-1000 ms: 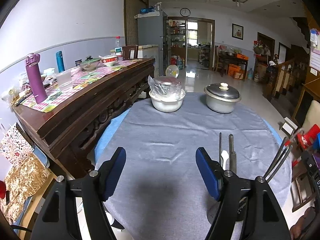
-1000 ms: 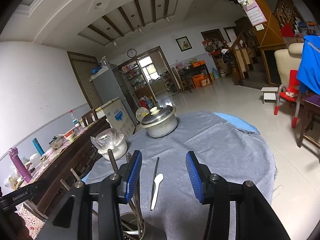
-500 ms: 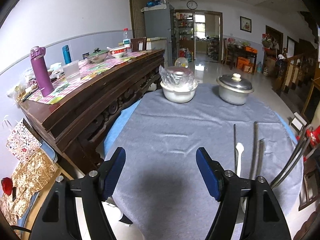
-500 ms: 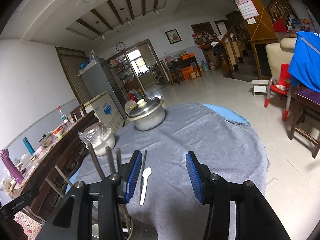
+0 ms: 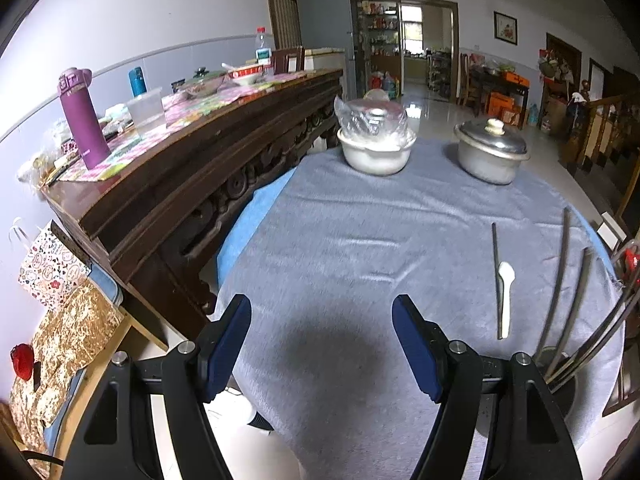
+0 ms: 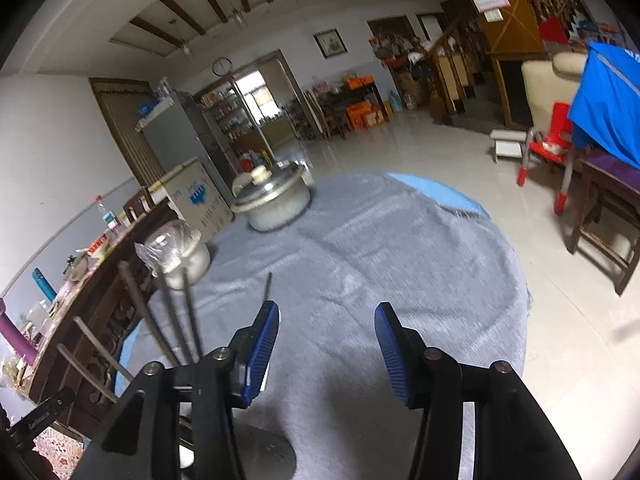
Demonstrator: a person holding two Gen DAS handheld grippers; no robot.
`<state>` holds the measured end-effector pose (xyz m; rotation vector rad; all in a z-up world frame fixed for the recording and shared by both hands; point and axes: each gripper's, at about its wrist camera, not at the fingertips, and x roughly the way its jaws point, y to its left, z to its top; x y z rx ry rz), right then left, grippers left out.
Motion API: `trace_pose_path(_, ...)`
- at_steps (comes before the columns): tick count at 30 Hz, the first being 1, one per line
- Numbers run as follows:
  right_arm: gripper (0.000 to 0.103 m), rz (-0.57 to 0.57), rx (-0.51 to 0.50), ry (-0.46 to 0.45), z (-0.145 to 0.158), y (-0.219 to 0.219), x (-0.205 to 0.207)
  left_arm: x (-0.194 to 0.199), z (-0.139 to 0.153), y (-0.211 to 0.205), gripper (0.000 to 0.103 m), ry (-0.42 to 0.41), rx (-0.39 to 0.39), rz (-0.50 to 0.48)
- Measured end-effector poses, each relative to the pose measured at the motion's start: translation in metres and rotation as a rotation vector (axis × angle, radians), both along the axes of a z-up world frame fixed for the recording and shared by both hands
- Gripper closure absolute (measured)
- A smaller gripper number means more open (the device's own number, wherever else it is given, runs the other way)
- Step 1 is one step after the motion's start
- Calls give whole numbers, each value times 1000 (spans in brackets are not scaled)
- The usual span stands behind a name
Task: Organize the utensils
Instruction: 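Move both open grippers toward the last chopstick and white spoon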
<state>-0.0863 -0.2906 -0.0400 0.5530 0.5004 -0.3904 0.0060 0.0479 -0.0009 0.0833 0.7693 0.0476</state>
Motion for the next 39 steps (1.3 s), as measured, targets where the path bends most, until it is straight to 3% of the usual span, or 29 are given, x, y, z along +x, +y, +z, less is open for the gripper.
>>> trace_pose_path(6,50,-23,-15,87,-25,-16,3,12,-23,4,29,37,15,6)
trace_pose_path(12,51,4,7,111,-46,-26,7,28,-55,3,29,91,15,-7)
trace_pose_path(14,59,22,22,103,-53,-28,9,34,-68,4,29,118,6,-6)
trace_pose_path(18,61,59,22,109,-70,-28,16,44,-88,7,29,166,-2,6)
trace_pose_path(30,61,133,94,154,-102,-29,42,53,-97,-5,29,166,40,5)
trace_pose_path(39,61,185,99,157,-102,-33,66,66,-106,-17,29,172,57,-16)
